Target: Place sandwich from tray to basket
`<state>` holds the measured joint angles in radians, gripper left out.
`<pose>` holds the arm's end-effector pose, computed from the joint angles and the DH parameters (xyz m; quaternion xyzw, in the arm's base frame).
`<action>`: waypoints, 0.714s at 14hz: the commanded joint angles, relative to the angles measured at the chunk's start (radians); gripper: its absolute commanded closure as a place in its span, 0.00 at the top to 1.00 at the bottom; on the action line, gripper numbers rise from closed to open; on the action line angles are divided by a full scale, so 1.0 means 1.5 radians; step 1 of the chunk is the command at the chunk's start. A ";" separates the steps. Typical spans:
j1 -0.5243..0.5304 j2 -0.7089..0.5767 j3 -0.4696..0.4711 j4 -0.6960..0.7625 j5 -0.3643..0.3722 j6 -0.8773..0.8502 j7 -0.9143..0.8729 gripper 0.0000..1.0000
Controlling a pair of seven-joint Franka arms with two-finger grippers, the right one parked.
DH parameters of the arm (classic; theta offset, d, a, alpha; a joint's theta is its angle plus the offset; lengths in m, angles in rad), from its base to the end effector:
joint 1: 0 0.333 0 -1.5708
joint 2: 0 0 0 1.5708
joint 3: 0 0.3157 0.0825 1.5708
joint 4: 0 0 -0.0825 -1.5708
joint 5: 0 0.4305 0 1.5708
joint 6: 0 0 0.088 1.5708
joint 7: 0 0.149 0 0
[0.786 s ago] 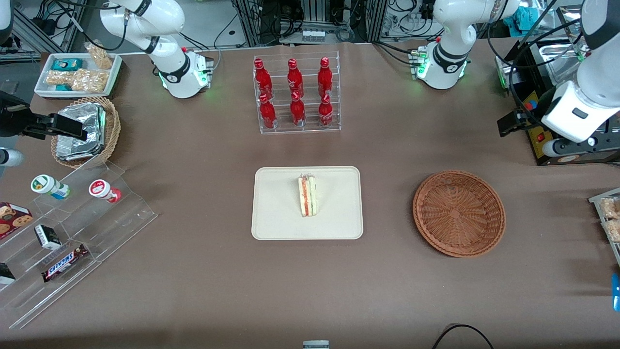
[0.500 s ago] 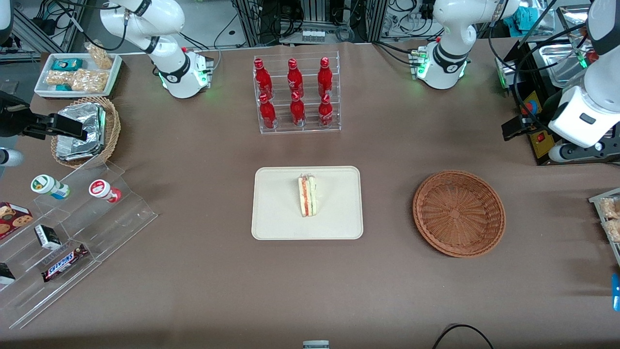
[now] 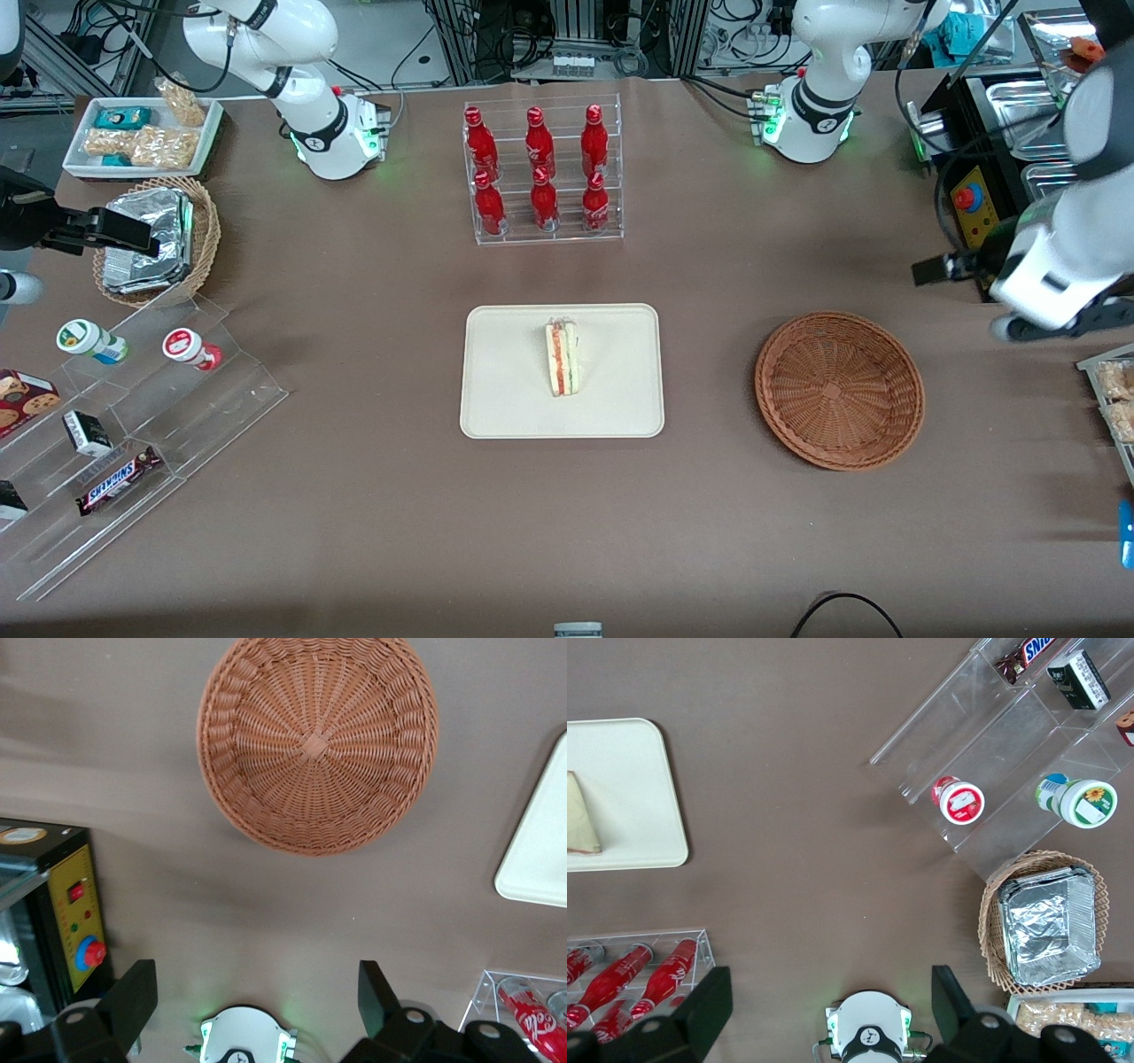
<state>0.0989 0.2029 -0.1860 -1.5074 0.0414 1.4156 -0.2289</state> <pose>0.6215 -0.0397 0.4812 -0.9870 -0.0694 0.1430 0.0248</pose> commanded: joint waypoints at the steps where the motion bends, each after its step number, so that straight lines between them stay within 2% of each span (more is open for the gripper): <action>1: -0.005 0.052 -0.006 0.008 -0.027 0.054 -0.024 1.00; 3: -0.020 0.078 -0.015 0.001 -0.046 0.098 -0.079 1.00; 10: -0.164 0.159 -0.016 -0.001 -0.047 0.244 -0.280 1.00</action>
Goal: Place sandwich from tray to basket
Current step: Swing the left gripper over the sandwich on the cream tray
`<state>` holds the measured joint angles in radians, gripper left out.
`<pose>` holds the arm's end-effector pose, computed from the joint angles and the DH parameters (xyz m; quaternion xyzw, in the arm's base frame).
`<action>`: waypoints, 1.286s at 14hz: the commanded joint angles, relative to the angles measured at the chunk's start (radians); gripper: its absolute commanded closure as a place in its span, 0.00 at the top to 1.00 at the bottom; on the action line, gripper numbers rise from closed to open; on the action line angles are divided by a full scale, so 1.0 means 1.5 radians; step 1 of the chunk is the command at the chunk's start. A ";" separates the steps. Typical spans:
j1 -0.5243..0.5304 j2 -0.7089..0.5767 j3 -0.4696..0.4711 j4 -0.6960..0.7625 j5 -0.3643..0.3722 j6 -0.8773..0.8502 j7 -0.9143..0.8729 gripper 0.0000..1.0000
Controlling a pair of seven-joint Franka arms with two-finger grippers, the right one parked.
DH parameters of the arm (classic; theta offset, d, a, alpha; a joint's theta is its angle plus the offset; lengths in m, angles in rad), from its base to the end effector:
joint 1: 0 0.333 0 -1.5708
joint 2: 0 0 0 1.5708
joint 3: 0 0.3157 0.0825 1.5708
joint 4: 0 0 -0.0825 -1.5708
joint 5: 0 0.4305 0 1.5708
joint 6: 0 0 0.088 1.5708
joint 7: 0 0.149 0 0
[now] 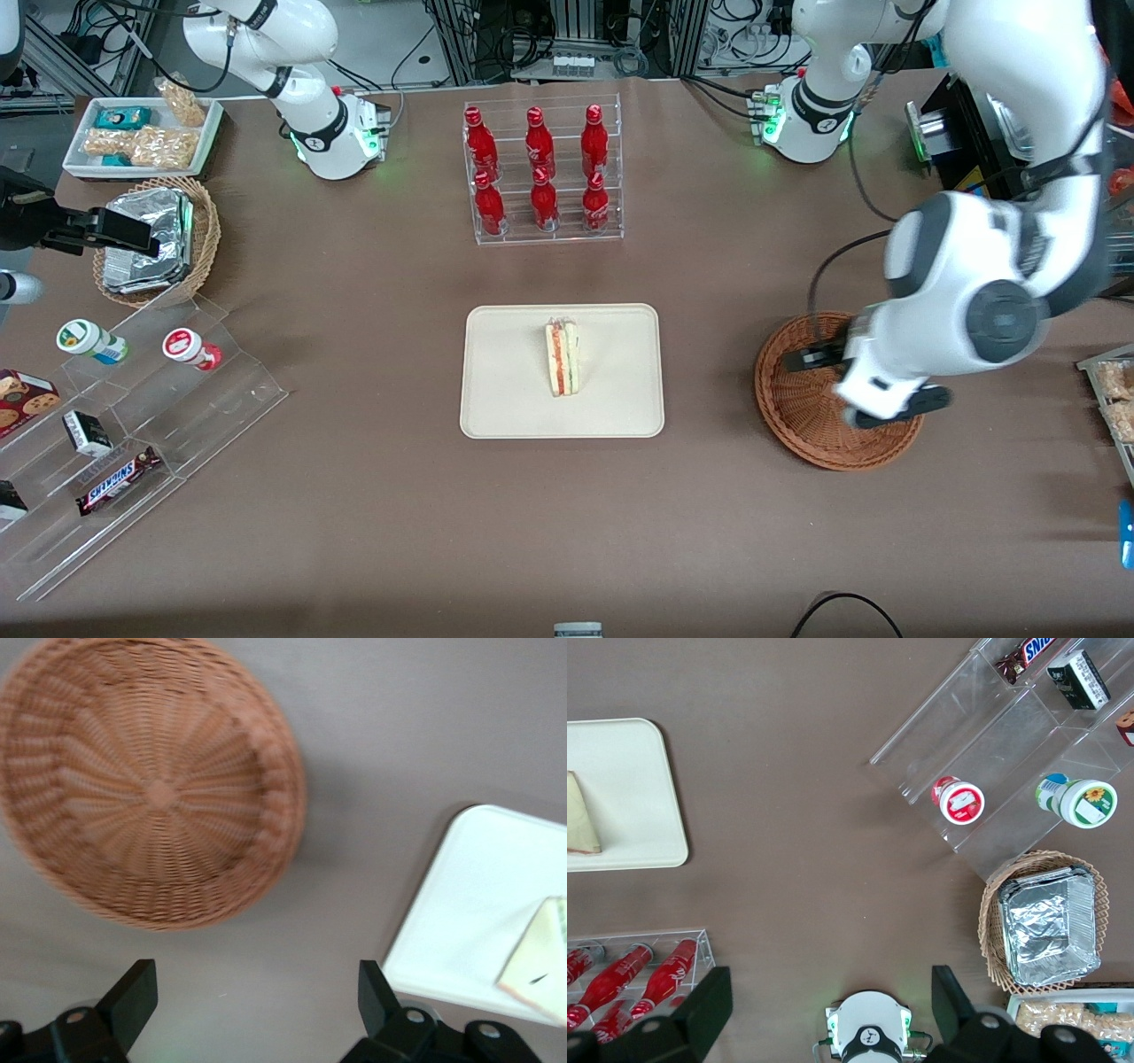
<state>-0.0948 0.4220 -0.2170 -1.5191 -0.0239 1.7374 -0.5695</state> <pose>0.6617 -0.2015 0.3509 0.9844 0.1356 -0.1116 0.0097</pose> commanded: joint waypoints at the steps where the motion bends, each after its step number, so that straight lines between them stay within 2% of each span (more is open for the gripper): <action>1: -0.057 0.024 0.005 0.008 -0.004 0.050 -0.088 1.00; 3: -0.124 0.053 0.005 0.016 0.002 0.094 -0.176 1.00; 7: -0.215 0.101 0.005 0.057 0.007 0.120 -0.216 1.00; 12: -0.301 0.202 0.008 0.170 0.015 0.138 -0.275 1.00; 14: -0.321 0.225 0.007 0.176 0.053 0.147 -0.275 1.00; 18: -0.354 0.255 0.007 0.175 0.057 0.199 -0.273 1.00</action>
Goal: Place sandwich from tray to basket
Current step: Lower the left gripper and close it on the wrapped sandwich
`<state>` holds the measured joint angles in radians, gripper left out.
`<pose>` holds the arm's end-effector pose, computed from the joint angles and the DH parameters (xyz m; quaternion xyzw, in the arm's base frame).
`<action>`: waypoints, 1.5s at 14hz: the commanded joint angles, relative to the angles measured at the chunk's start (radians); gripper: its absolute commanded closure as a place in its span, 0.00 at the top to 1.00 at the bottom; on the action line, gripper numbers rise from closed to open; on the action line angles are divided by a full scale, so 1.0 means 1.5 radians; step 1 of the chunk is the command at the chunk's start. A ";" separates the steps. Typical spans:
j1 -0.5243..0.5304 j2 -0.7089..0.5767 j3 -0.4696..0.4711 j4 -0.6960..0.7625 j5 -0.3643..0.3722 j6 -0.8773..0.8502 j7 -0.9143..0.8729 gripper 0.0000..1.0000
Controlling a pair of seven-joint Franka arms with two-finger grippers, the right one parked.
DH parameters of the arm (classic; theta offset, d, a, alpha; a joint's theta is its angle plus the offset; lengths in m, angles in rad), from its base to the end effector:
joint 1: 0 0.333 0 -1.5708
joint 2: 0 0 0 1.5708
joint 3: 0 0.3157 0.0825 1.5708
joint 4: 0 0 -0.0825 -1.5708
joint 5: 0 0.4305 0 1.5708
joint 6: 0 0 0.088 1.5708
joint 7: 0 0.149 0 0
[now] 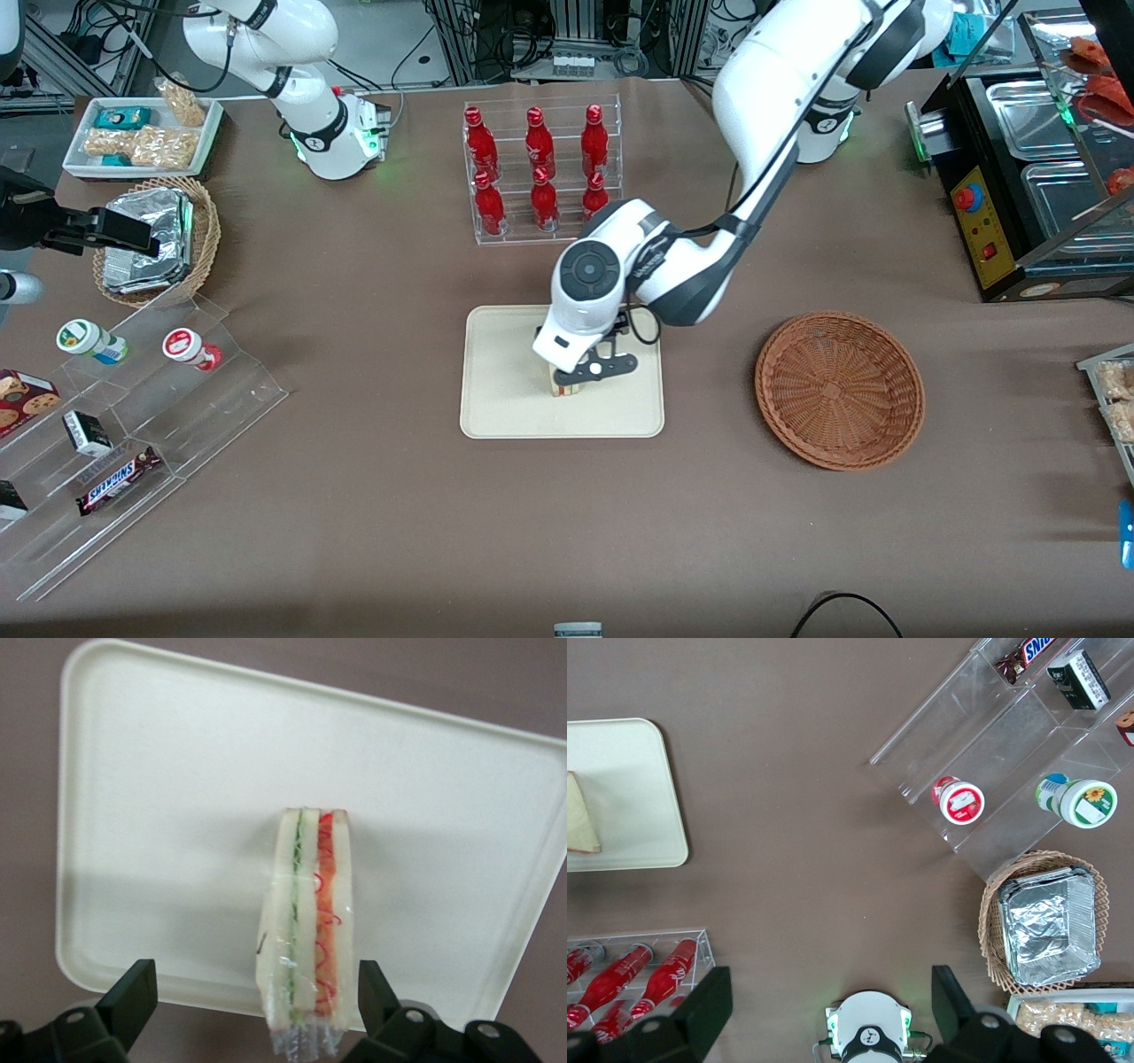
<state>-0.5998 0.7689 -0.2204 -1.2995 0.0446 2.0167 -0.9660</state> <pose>0.5560 -0.5445 0.2264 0.9940 0.0915 -0.0551 0.0223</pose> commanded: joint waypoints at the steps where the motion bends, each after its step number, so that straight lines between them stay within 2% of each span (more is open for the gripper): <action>1: -0.018 0.030 0.009 0.029 0.011 0.029 -0.008 1.00; 8: -0.046 0.065 0.010 0.024 0.026 0.039 -0.012 1.00; 11: -0.046 0.085 0.010 0.023 0.026 0.079 -0.044 1.00; 12: -0.045 0.086 0.010 0.022 0.026 0.083 -0.050 0.98; 15: -0.040 0.082 0.010 0.022 0.017 0.079 -0.056 0.55; 19: -0.039 0.075 0.010 -0.003 0.015 0.077 -0.092 0.19; 21: -0.025 0.059 0.011 -0.003 0.014 0.046 -0.118 0.11</action>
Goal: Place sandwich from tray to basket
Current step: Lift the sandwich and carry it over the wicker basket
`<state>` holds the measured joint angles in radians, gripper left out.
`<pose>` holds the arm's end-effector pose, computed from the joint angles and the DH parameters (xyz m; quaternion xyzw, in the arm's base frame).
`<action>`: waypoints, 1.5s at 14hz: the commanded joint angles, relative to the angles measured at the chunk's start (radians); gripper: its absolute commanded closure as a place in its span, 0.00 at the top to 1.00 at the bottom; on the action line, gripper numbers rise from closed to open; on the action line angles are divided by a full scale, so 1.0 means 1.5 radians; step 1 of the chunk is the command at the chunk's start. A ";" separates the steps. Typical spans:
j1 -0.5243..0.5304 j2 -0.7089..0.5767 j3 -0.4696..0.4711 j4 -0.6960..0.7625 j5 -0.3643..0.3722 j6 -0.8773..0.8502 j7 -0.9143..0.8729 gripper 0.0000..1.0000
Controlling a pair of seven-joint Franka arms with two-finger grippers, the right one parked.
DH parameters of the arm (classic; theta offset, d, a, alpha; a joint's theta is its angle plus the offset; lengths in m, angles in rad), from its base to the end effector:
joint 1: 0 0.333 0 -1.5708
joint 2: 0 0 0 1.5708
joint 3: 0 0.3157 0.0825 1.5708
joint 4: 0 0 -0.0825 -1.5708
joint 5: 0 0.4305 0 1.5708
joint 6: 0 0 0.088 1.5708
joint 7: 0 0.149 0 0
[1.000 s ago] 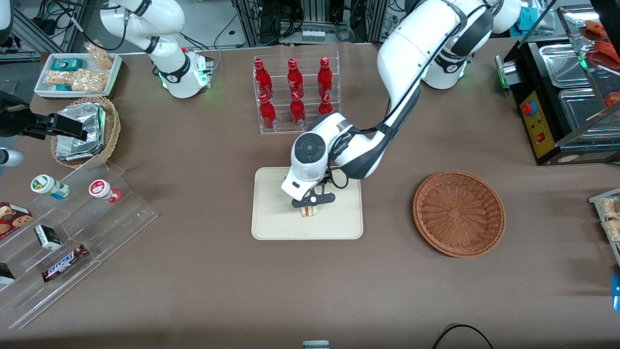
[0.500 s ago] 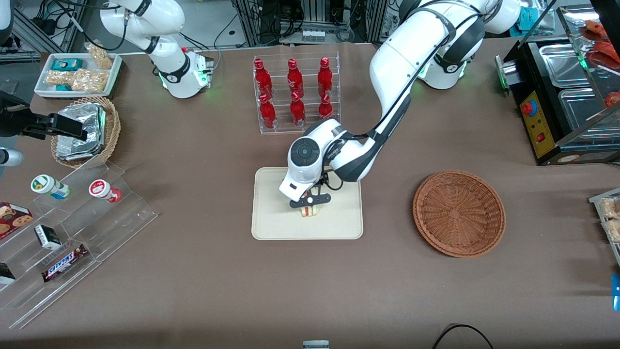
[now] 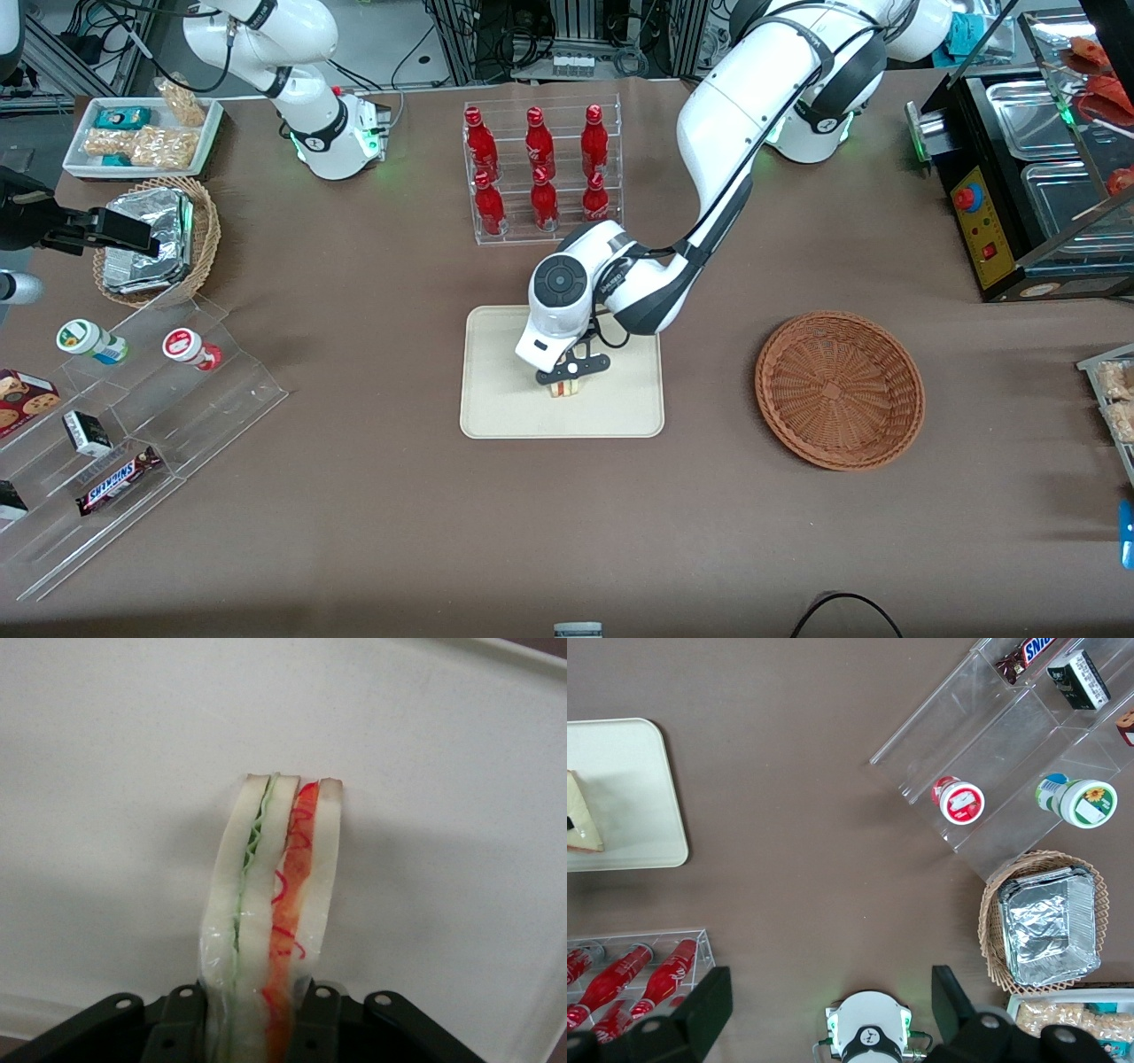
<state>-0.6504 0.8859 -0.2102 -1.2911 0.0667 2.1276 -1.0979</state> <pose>0.5346 -0.5688 0.1484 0.9891 0.1363 -0.0534 0.0170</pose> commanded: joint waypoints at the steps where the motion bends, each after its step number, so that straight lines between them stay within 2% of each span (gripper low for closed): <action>1: 0.035 -0.038 0.003 -0.008 -0.005 -0.058 -0.033 0.10; 4: 0.143 -0.124 0.003 -0.036 -0.084 -0.111 -0.028 0.09; 8: 0.292 -0.257 0.003 -0.165 -0.087 -0.168 -0.013 0.09; 12: 0.414 -0.320 0.005 -0.306 -0.073 -0.116 0.119 0.09; 15: 0.472 -0.344 0.006 -0.433 -0.069 0.017 0.189 0.09; 21: 0.498 -0.321 0.032 -0.456 -0.062 0.032 0.223 0.11</action>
<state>0.0888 0.4312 -0.1687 -1.9423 -0.0385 2.1685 -0.7905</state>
